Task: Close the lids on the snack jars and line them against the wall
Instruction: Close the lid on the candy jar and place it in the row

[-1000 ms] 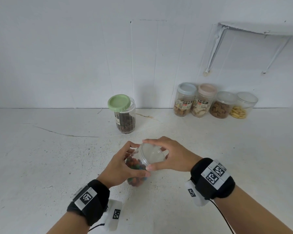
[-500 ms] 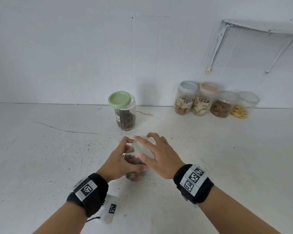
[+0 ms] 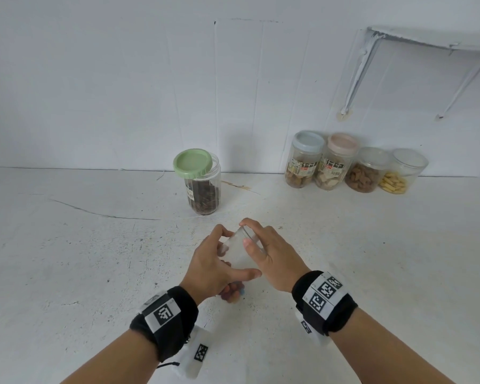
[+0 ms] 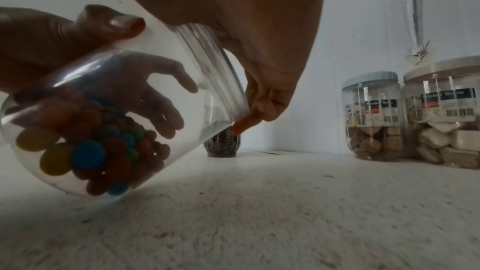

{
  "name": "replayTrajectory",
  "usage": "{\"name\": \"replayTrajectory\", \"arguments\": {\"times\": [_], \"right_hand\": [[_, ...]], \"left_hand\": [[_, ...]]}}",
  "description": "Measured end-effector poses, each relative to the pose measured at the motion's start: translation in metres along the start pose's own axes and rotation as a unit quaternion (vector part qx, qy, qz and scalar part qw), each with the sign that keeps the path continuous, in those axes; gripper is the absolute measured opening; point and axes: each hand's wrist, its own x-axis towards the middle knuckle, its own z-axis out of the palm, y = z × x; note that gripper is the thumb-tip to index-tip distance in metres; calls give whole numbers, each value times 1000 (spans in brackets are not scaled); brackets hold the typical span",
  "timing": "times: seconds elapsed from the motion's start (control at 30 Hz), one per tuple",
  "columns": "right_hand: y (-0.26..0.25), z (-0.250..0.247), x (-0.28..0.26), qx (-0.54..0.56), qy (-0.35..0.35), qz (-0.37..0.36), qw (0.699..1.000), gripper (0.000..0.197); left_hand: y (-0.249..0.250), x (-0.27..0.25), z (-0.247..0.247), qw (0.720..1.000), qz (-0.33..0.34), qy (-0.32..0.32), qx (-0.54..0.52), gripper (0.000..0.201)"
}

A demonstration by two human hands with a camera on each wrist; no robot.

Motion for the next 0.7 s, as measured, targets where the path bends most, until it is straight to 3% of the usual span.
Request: {"name": "replayTrajectory", "arguments": {"times": [0.4,0.6,0.7], "right_hand": [[-11,2,5,27,18,53,998,57],[-36,-6,-5,192,129,109,967,55],[-41,-11,-21,230,204,108,945,54]], "left_hand": [[0,-6,4,997,-37,21,-56,68],[5,-17,35,967,-101,142,-185,66],[18,-17,54,960,-84,144,-227,75]]}}
